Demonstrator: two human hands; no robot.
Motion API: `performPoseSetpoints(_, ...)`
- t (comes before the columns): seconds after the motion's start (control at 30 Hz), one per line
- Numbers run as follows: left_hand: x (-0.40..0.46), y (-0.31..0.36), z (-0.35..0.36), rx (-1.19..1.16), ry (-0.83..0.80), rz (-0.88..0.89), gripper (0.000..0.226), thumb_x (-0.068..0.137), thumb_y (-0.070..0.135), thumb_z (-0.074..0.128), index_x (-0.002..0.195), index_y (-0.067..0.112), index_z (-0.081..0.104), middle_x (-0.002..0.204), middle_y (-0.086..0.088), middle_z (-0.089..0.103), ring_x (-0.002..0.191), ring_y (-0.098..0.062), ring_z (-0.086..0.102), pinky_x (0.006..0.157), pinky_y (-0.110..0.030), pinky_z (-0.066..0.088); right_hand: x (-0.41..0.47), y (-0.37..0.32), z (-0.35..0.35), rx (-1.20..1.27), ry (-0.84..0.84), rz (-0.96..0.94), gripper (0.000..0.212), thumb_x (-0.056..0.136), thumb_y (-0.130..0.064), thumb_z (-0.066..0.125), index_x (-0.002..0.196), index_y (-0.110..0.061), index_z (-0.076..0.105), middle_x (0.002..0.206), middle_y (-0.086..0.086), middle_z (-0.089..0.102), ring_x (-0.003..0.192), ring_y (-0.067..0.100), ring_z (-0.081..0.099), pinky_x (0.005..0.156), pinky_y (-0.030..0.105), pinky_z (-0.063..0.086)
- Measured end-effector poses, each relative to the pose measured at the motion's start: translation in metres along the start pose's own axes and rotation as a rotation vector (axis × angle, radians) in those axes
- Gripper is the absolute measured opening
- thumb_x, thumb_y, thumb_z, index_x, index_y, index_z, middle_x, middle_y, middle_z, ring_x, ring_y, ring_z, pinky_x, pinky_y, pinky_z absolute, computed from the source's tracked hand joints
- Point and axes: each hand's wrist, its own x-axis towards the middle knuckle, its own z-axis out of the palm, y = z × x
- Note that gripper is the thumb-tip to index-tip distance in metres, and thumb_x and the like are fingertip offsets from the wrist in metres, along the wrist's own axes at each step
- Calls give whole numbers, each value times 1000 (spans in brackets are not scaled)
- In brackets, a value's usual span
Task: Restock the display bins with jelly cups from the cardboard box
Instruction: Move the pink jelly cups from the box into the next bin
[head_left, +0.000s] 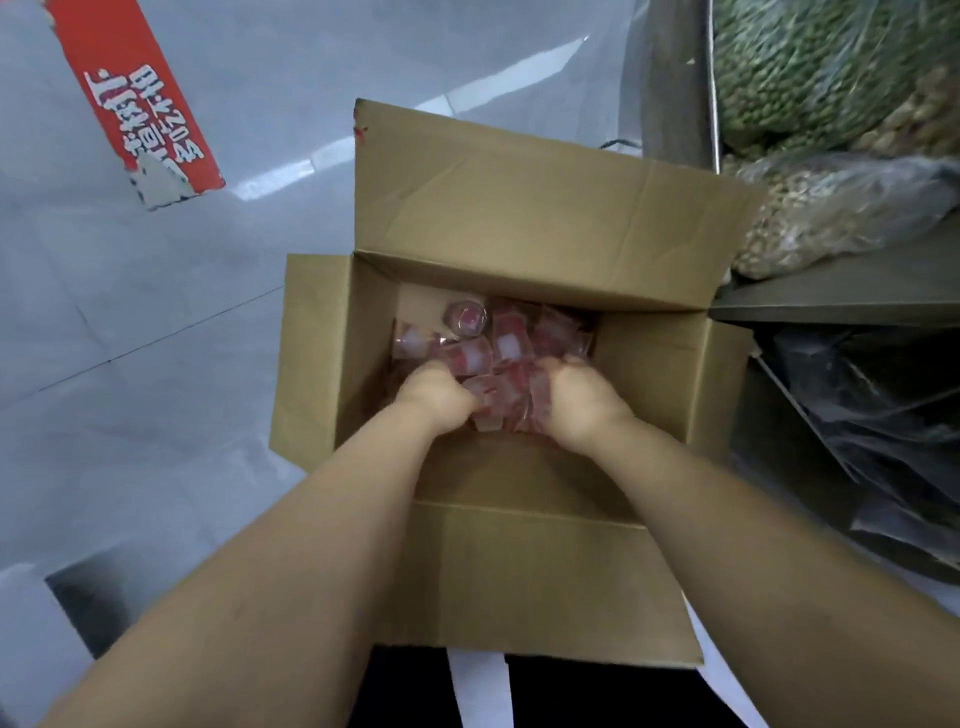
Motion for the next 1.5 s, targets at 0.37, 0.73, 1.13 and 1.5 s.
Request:
performPoseSetpoints(0.37, 44, -12, 42, -1, 276, 10, 53, 73, 28, 73, 117, 7, 52, 120, -14, 59, 110, -30, 57, 89, -27, 44, 27, 21, 14, -64, 166, -2, 36, 78, -34, 70, 103, -12, 54, 105, 10, 62, 101, 29, 59, 76, 30, 44)
performPoseSetpoints(0.73, -255, 93, -66, -670, 352, 465, 59, 66, 20, 57, 122, 29, 39, 99, 12, 59, 73, 13, 59, 61, -4, 44, -247, -59, -120, 2017, -6, 14, 34, 75, -7, 64, 108, 1, 59, 91, 9, 69, 84, 15, 66, 81, 26, 55)
performPoseSetpoints(1.13, -589, 285, -100, -420, 150, 1215, 63, 68, 12, 71, 117, 41, 44, 102, 17, 62, 87, 7, 61, 76, -4, 43, -581, -74, -297, 1475, 826, -499, 50, 70, -2, 67, 107, -34, 58, 97, -10, 70, 88, 3, 63, 75, 12, 48)
performPoseSetpoints(1.5, -659, 424, -17, -140, 12, 1456, 55, 55, 43, 81, 104, 43, 56, 105, 11, 63, 101, -8, 62, 87, -28, 51, -686, 43, -372, 1239, 1408, -386, 46, 66, -16, 77, 106, -31, 62, 103, -5, 70, 97, 12, 66, 86, 32, 52)
